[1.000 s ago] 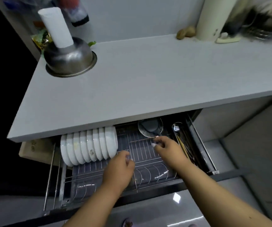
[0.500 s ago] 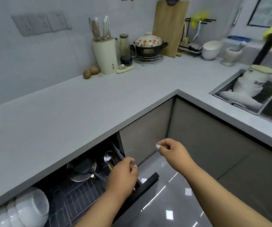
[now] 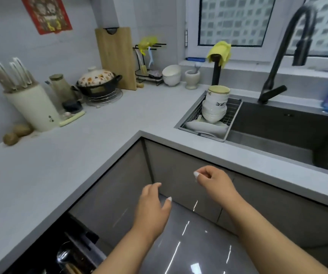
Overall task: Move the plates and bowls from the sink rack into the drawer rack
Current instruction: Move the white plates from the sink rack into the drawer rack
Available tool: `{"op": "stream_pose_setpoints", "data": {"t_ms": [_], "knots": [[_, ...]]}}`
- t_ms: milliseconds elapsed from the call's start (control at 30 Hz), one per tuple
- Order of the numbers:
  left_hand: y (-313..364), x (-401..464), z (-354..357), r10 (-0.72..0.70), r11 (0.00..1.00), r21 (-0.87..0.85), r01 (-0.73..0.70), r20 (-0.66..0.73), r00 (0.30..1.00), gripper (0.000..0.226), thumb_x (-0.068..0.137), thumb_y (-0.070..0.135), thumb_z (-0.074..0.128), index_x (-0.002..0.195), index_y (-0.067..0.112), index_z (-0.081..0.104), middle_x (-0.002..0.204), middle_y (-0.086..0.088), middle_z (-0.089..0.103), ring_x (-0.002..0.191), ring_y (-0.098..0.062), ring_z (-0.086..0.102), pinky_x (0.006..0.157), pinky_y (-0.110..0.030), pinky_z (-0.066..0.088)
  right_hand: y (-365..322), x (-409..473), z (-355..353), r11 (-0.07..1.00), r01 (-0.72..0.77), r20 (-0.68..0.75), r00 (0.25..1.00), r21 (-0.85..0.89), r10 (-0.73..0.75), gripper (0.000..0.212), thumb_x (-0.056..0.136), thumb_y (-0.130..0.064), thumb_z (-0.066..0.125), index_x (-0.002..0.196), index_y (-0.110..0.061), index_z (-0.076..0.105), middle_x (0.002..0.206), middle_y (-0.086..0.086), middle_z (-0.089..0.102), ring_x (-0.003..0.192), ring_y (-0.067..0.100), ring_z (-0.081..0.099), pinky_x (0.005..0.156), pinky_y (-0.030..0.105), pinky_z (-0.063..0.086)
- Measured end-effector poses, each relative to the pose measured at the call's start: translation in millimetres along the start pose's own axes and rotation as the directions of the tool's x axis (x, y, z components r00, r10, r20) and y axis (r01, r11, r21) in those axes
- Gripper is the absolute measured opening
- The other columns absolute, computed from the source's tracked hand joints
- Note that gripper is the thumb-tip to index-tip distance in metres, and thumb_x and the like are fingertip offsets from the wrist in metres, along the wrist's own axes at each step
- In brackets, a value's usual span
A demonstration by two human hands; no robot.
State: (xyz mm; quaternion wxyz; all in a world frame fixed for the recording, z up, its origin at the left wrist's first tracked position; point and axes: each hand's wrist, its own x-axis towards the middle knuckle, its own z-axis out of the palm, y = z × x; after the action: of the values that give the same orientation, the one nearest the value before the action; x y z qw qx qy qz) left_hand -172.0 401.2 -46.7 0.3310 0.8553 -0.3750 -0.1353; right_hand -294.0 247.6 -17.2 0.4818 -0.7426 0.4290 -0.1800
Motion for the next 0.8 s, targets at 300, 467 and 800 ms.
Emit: {"op": "stream_pose_setpoints", "data": {"t_ms": [300, 467, 800], "knots": [[28.3, 67.0, 24.2, 0.137, 0.989, 0.042, -0.139, 0.057, 0.989, 0.072, 0.089, 0.043, 0.060, 0.148, 0.016, 0.028, 0.149, -0.002, 0.032, 0.138, -0.017, 0.027, 0.111, -0.025, 0.023, 23.2, 34.7, -44.2, 0.995, -0.097, -0.131, 0.986, 0.030, 0.100, 0.013, 0.089, -0.032, 0.059, 0.084, -0.022, 0.066, 0.085, -0.006, 0.070, 0.083, 0.014, 0.063, 0.073, 0.029, 0.047], [43.5, 125.0, 45.9, 0.199, 0.979, 0.012, -0.201, 0.121, 0.973, 0.081, 0.087, 0.049, 0.059, 0.151, 0.020, 0.019, 0.155, -0.002, 0.021, 0.144, -0.018, 0.017, 0.117, -0.033, 0.021, 24.0, 74.0, -69.1, 0.993, -0.117, -0.232, 0.966, 0.015, 0.118, 0.015, 0.090, -0.031, 0.057, 0.082, -0.021, 0.064, 0.083, -0.005, 0.068, 0.083, 0.016, 0.062, 0.070, 0.028, 0.044], [46.0, 258.8, 77.8, 0.264, 0.951, 0.088, -0.298, 0.273, 0.925, 0.086, 0.088, 0.057, 0.052, 0.152, 0.026, 0.004, 0.160, -0.006, 0.003, 0.148, -0.022, 0.000, 0.120, -0.038, 0.008, -3.9, 215.8, -79.9, 0.979, -0.179, -0.344, 0.929, -0.102, 0.134, 0.017, 0.091, -0.033, 0.058, 0.082, -0.019, 0.061, 0.067, -0.007, 0.057, 0.063, 0.014, 0.052, 0.056, 0.025, 0.038]]}}
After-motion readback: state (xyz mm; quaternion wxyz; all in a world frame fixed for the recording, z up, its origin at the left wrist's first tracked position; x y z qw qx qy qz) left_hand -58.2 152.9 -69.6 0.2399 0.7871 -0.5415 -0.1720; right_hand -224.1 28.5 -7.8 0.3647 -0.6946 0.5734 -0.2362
